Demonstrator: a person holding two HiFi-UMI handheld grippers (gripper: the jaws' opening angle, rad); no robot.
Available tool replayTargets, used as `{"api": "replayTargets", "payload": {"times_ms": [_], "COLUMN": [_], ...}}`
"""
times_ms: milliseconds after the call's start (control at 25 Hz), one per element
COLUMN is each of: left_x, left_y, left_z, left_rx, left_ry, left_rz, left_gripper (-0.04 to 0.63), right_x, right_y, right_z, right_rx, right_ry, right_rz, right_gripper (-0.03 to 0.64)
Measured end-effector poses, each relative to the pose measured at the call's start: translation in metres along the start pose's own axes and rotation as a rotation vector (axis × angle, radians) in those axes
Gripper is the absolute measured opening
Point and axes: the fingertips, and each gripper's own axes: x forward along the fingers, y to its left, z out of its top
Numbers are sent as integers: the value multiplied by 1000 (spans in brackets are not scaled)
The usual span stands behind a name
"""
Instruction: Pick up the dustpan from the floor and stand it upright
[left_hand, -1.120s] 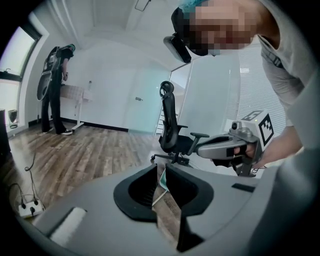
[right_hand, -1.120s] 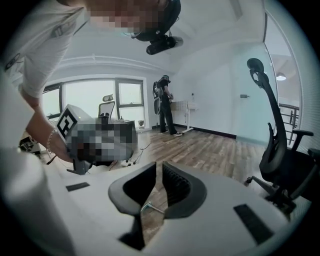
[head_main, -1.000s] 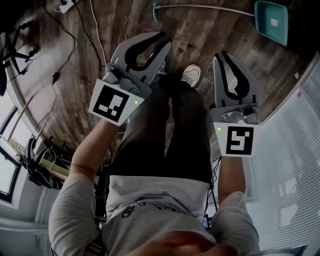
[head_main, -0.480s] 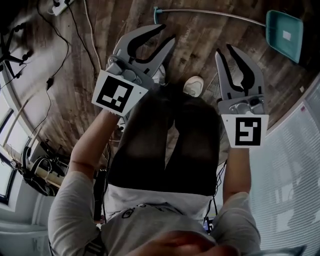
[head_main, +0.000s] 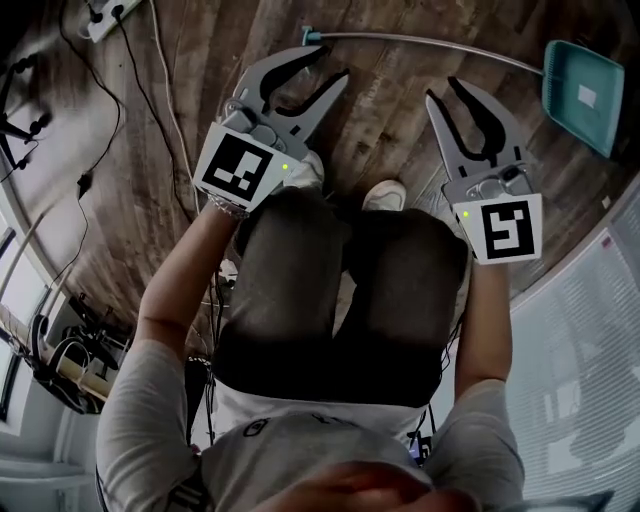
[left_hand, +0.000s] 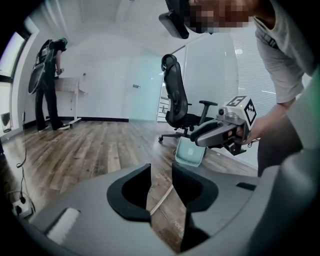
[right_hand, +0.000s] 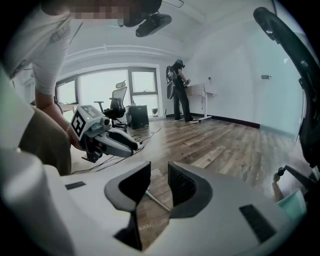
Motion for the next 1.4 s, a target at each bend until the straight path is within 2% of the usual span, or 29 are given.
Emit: {"api": "replayTargets", "payload": {"times_ms": [200, 360, 480, 760, 960, 1280, 1400], "left_x": [19, 38, 50, 58, 61, 69, 75], "left_y": [17, 33, 44, 61, 67, 72, 74], "left_z": [-35, -74, -101, -165, -216, -284, -303], "left_rx": [16, 22, 23, -77, -138, -243, -250], "left_ry": [-6, 20, 35, 52, 123, 230, 261], "left_rz": [8, 26, 43, 87, 132, 185, 209], "left_gripper": [114, 115, 115, 115, 136, 141, 141], "right_x": [28, 55, 77, 121, 145, 173, 181], "right_y": [-18, -28, -28, -26, -16, -16, -25], "right_z": [-41, -79, -105, -149, -187, -242, -257], "right_rx": [-12, -16, -59, -119, -213, -273, -293], "right_ry": [15, 19, 46, 68, 154, 260, 296], "right_rz": [22, 58, 92, 138, 176, 181, 175], "right_gripper": [75, 75, 75, 77, 84, 87, 91]}}
